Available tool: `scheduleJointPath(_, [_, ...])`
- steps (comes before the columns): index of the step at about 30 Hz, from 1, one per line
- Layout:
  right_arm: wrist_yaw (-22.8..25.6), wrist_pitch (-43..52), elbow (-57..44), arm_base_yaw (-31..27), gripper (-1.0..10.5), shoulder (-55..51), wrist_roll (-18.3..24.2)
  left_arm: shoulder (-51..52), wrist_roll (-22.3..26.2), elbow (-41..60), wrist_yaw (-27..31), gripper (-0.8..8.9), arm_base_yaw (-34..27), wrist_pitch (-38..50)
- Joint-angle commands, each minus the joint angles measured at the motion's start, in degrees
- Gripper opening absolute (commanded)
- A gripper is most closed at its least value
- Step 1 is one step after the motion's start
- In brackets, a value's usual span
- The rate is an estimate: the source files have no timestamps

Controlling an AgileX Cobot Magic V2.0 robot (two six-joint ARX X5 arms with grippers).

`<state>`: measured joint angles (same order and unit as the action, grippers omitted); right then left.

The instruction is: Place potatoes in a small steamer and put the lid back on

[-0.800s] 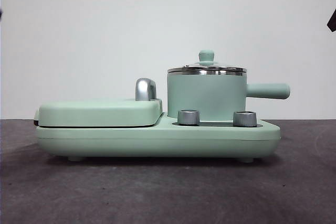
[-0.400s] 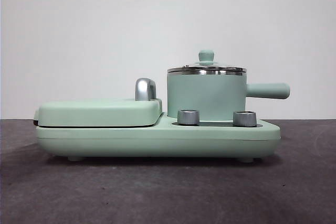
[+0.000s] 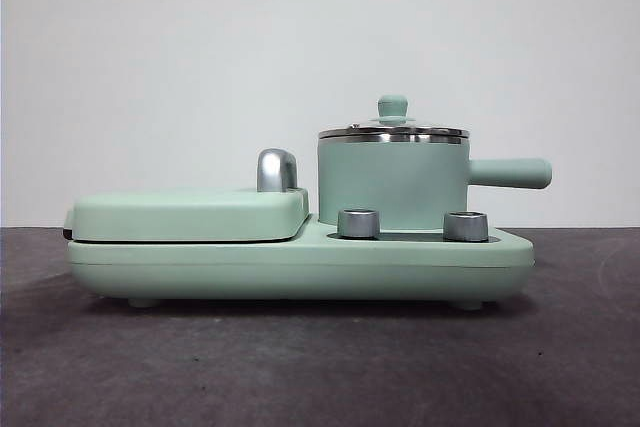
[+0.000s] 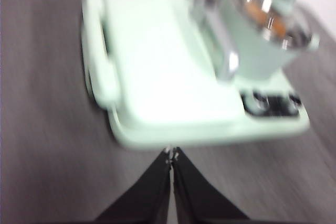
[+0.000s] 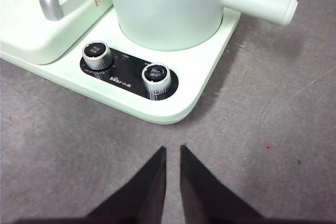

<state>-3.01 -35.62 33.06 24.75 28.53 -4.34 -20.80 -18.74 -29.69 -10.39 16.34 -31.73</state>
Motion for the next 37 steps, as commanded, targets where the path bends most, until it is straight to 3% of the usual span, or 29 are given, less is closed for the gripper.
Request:
scheduleJointPath(1, [0.0, 0.5, 0.3, 0.3, 0.4, 0.2, -0.4, 5.9, 8.0, 6.7, 0.4, 0.06, -3.2, 9.9])
scheduleJointPath(4, [0.0, 0.5, 0.3, 0.3, 0.4, 0.2, -0.4, 11.6, 9.8, 13.6, 1.6, 0.06, -7.5, 15.3])
scheduleJointPath(11, [0.0, 0.5, 0.3, 0.3, 0.4, 0.2, -0.4, 19.9, 12.9, 23.6, 10.2, 0.06, -14.2, 17.1])
scheduleJointPath(15, [0.0, 0.5, 0.3, 0.3, 0.4, 0.2, -0.4, 20.6, 15.8, 27.6, 10.5, 0.06, -14.6, 20.4])
scheduleJointPath(32, [0.0, 1.3, 0.4, 0.3, 0.4, 0.2, -0.3, 20.6, 15.7, 29.0, 10.4, 0.06, -14.6, 23.8])
scheduleJointPath(34, [1.1, 1.8, 0.4, 0.3, 0.4, 0.1, 5.8, 20.6, 15.7, 29.0, 10.4, 0.06, -14.6, 23.8])
scheduleJointPath(37, [1.9, 4.5, -2.2, -2.2, 0.4, -4.1, 9.4, 20.6, 15.7, 29.0, 10.4, 0.06, -14.6, 23.8])
